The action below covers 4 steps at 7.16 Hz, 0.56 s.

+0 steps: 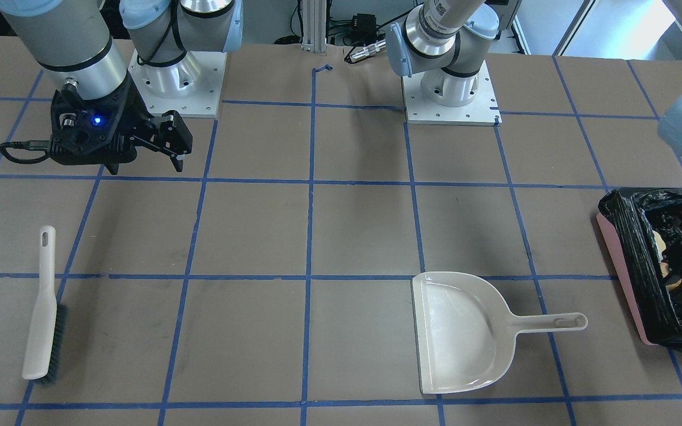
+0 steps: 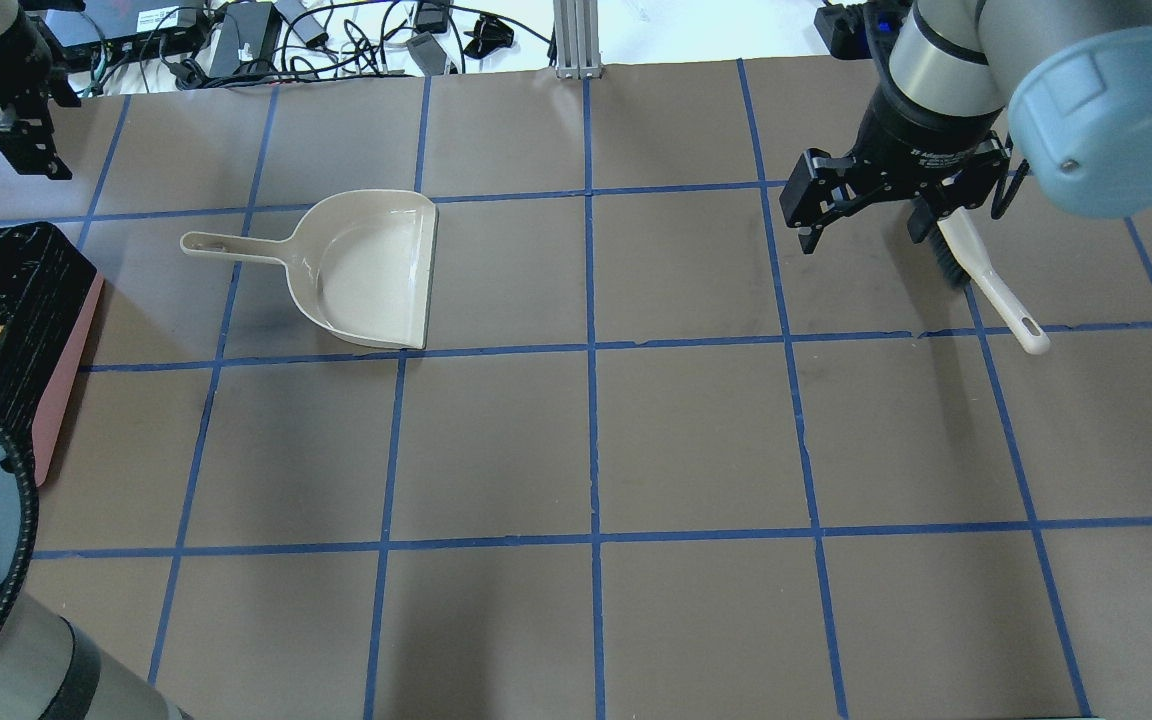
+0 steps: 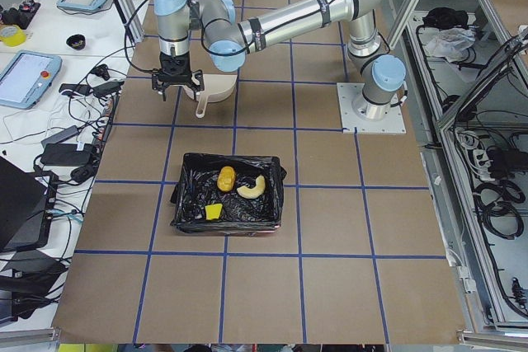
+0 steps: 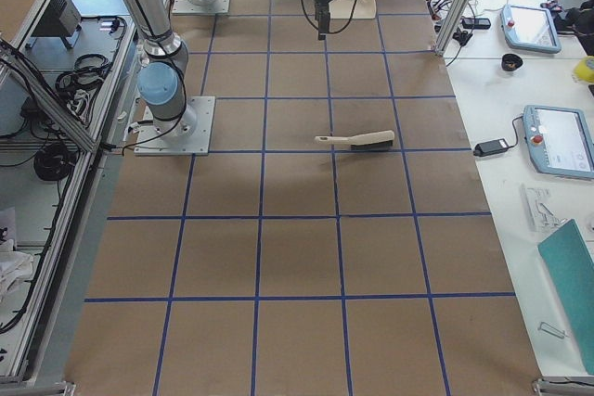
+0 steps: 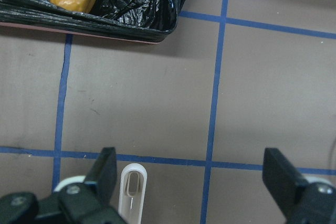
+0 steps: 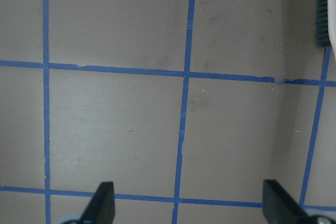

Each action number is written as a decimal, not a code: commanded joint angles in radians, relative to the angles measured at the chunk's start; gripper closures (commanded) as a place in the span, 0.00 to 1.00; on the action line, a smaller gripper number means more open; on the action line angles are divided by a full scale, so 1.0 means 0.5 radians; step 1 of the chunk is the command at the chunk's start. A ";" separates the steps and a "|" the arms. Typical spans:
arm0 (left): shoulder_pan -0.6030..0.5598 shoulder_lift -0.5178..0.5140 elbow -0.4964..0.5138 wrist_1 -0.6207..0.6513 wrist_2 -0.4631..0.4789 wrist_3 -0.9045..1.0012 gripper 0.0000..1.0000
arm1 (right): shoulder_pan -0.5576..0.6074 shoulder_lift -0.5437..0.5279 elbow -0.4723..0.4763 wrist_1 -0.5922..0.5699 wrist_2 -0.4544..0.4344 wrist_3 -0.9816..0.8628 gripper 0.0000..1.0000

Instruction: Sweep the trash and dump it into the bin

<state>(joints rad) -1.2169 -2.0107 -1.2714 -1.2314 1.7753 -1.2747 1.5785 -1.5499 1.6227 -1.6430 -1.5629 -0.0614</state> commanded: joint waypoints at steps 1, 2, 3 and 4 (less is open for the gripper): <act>-0.020 0.109 -0.028 -0.047 0.021 0.549 0.00 | 0.000 -0.002 0.001 0.012 0.000 0.028 0.00; -0.036 0.207 -0.095 -0.068 0.021 0.768 0.00 | 0.000 -0.002 0.001 0.013 0.000 0.031 0.00; -0.045 0.299 -0.168 -0.077 0.011 1.013 0.00 | 0.000 -0.002 0.001 0.013 -0.003 0.031 0.00; -0.115 0.422 -0.276 -0.114 -0.007 1.243 0.00 | 0.000 -0.002 0.001 0.009 -0.003 0.031 0.00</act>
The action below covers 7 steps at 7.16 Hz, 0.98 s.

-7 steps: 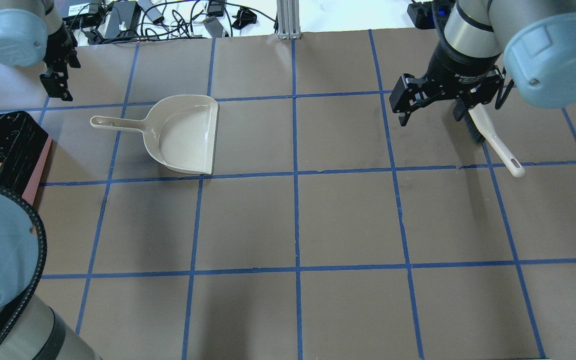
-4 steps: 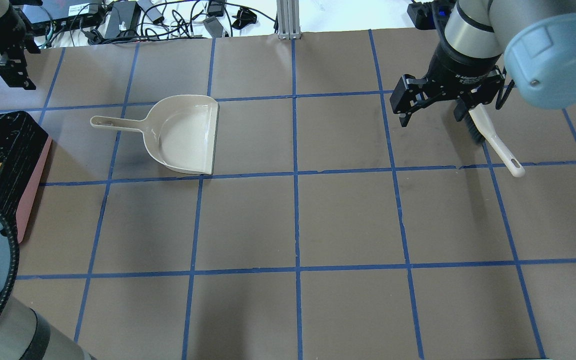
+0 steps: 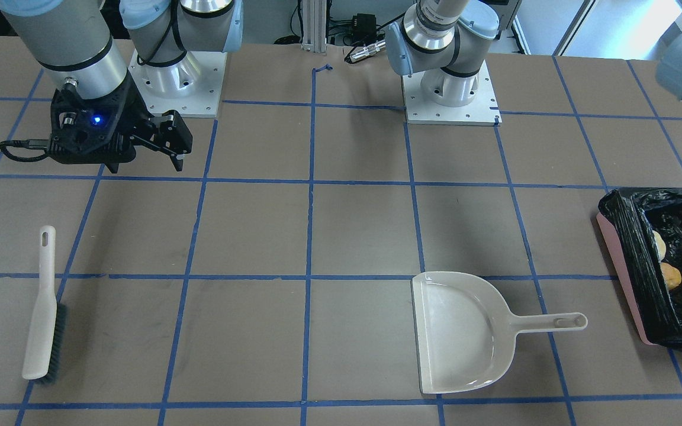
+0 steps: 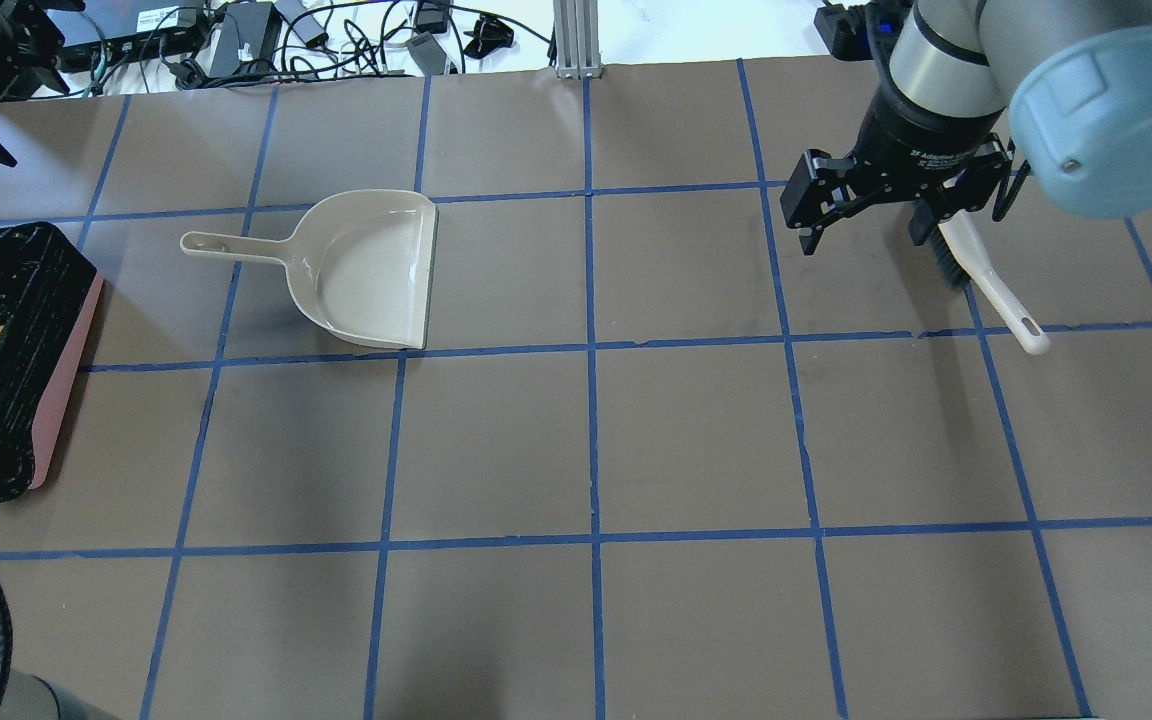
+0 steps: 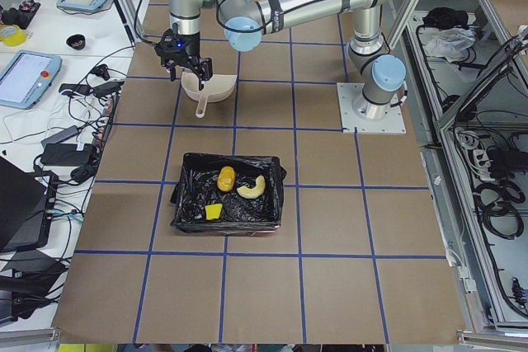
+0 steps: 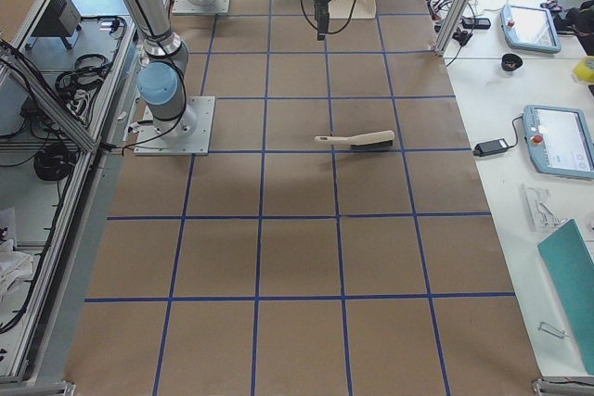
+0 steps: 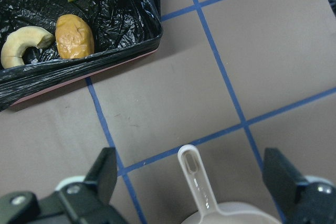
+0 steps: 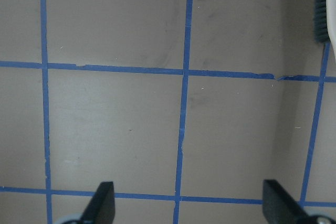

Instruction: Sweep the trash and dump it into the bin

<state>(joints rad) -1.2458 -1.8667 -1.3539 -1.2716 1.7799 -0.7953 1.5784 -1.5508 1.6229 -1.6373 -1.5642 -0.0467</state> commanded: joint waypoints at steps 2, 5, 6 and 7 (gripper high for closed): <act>-0.201 0.336 -0.289 -0.131 -0.096 0.403 0.00 | 0.000 -0.003 -0.003 -0.002 -0.004 0.001 0.00; -0.340 0.515 -0.329 -0.264 -0.346 0.933 0.00 | 0.000 -0.022 -0.003 -0.002 -0.004 0.004 0.00; -0.370 0.527 -0.348 -0.267 -0.451 1.122 0.00 | 0.000 -0.022 0.000 0.001 -0.004 0.001 0.00; -0.425 0.540 -0.378 -0.264 -0.446 1.337 0.00 | 0.000 -0.022 0.000 0.001 -0.004 0.007 0.00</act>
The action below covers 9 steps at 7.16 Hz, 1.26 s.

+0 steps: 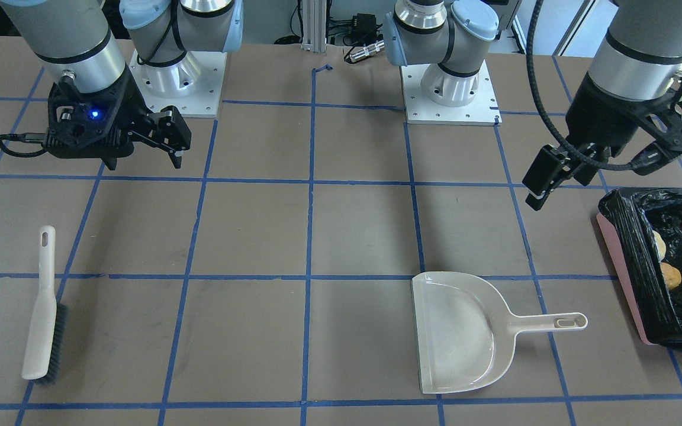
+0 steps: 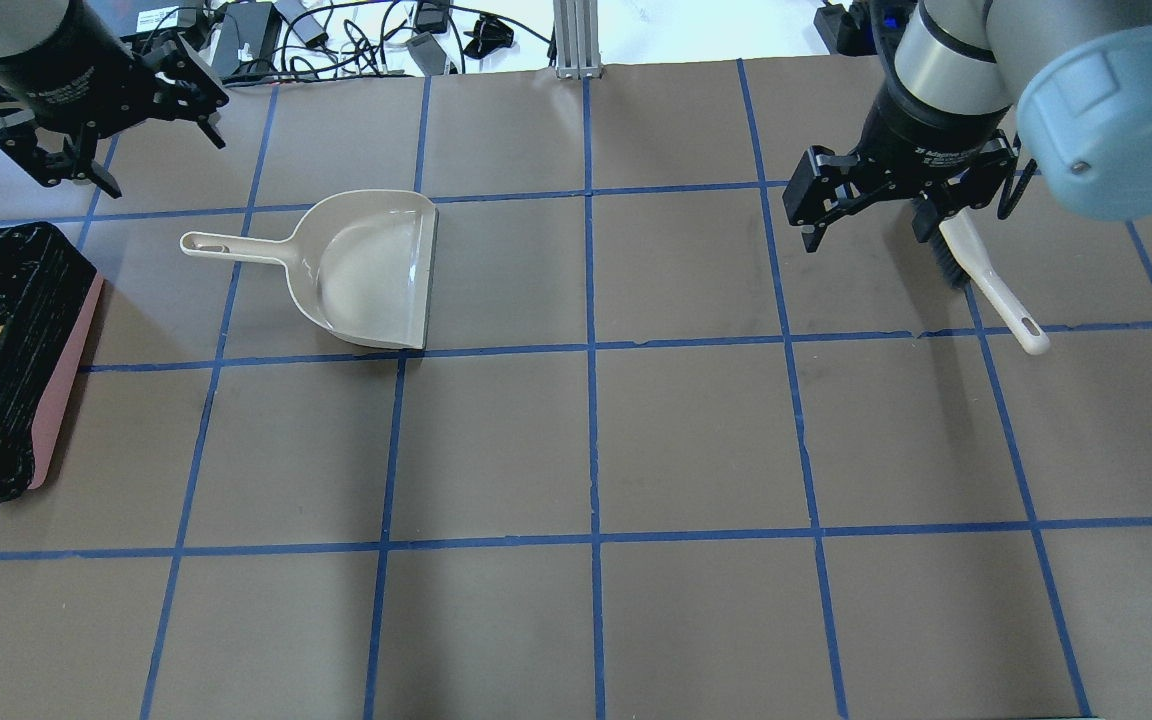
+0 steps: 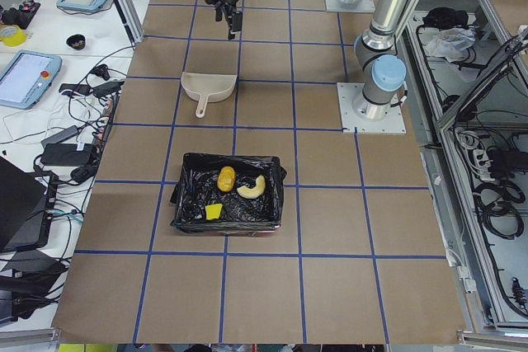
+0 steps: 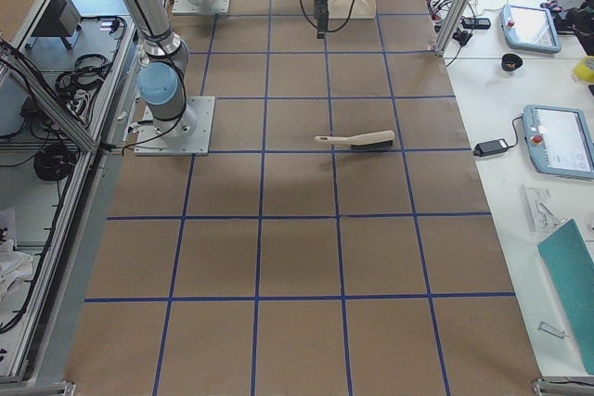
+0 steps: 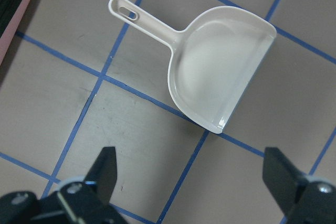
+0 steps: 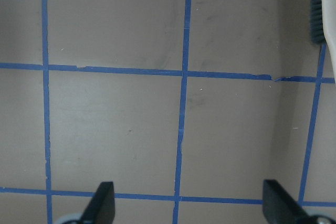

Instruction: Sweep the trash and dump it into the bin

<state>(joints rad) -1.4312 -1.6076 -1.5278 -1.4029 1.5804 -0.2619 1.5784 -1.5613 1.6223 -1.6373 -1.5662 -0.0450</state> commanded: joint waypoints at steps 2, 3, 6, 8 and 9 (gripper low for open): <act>-0.232 0.009 -0.076 -0.001 -0.020 0.373 0.02 | 0.000 0.002 0.001 0.001 0.000 0.004 0.00; -0.327 0.061 -0.144 -0.001 0.045 0.377 0.09 | 0.000 -0.001 0.001 0.001 0.000 0.007 0.00; -0.371 0.190 -0.239 -0.044 0.045 0.830 0.00 | 0.000 -0.001 0.001 0.001 0.000 0.007 0.00; -0.377 0.267 -0.343 -0.139 0.045 0.913 0.00 | 0.000 0.002 0.001 0.001 0.000 0.007 0.00; -0.377 0.285 -0.347 -0.221 0.048 0.932 0.00 | 0.000 0.003 0.001 -0.029 0.003 0.007 0.00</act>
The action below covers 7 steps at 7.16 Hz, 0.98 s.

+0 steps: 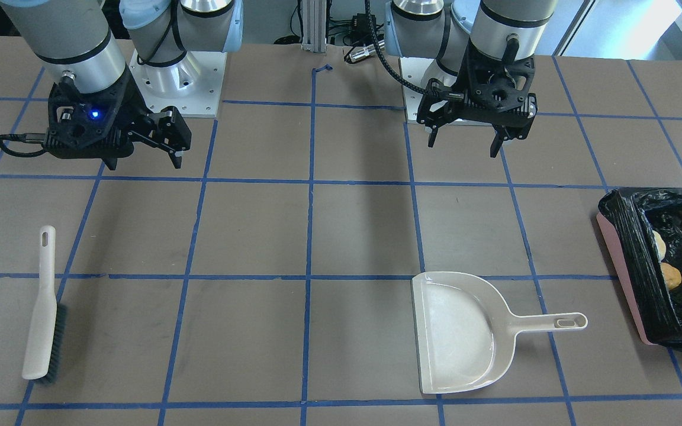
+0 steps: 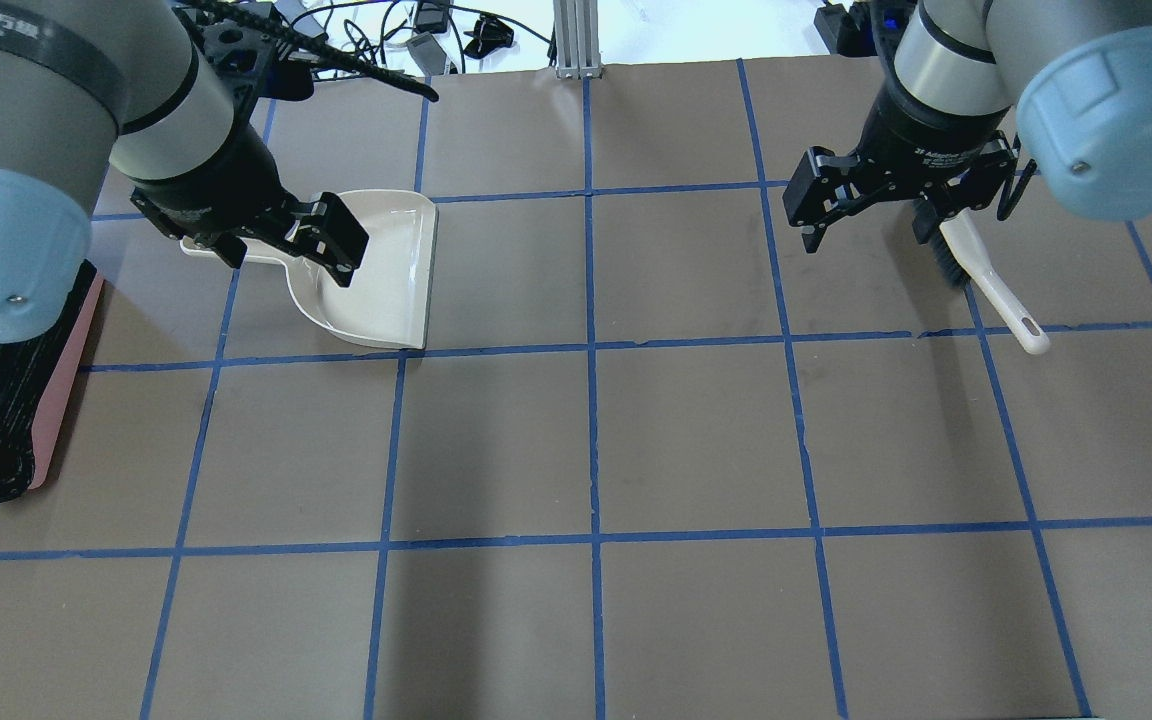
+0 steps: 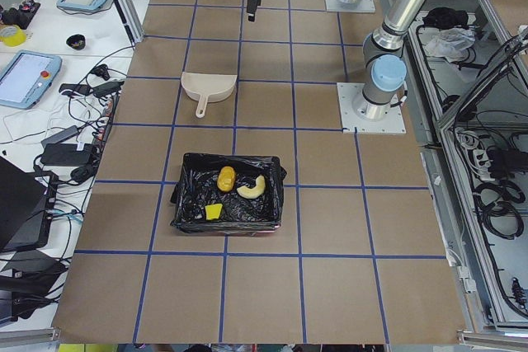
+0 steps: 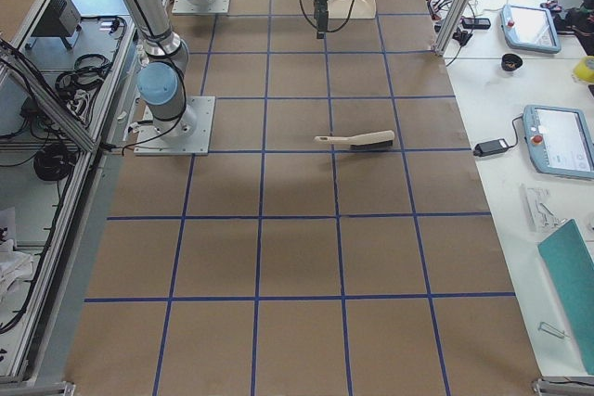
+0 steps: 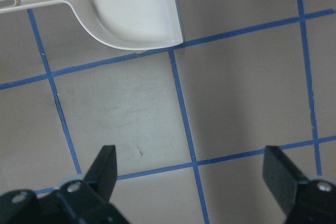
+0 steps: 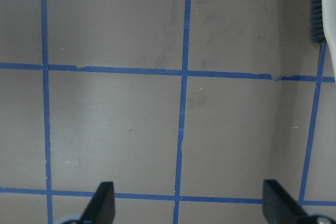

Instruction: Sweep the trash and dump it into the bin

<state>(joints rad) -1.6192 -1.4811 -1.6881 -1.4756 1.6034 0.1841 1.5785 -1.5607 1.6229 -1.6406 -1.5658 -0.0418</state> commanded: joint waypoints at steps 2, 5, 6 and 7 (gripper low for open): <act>0.020 0.026 0.017 -0.077 0.008 0.040 0.00 | -0.003 0.001 -0.018 -0.020 0.006 -0.002 0.00; 0.038 0.014 0.020 -0.053 0.005 -0.085 0.00 | 0.000 0.001 -0.018 -0.023 0.005 -0.002 0.00; 0.038 -0.007 0.008 -0.046 0.005 -0.089 0.00 | 0.000 0.001 -0.018 -0.023 0.008 -0.002 0.00; 0.038 -0.023 -0.005 -0.046 0.002 -0.089 0.00 | 0.000 0.004 -0.018 -0.026 0.009 -0.002 0.00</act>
<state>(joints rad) -1.6002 -1.4834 -1.6841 -1.5008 1.6058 0.1435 1.5784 -1.5596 1.6138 -1.6524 -1.5621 -0.0429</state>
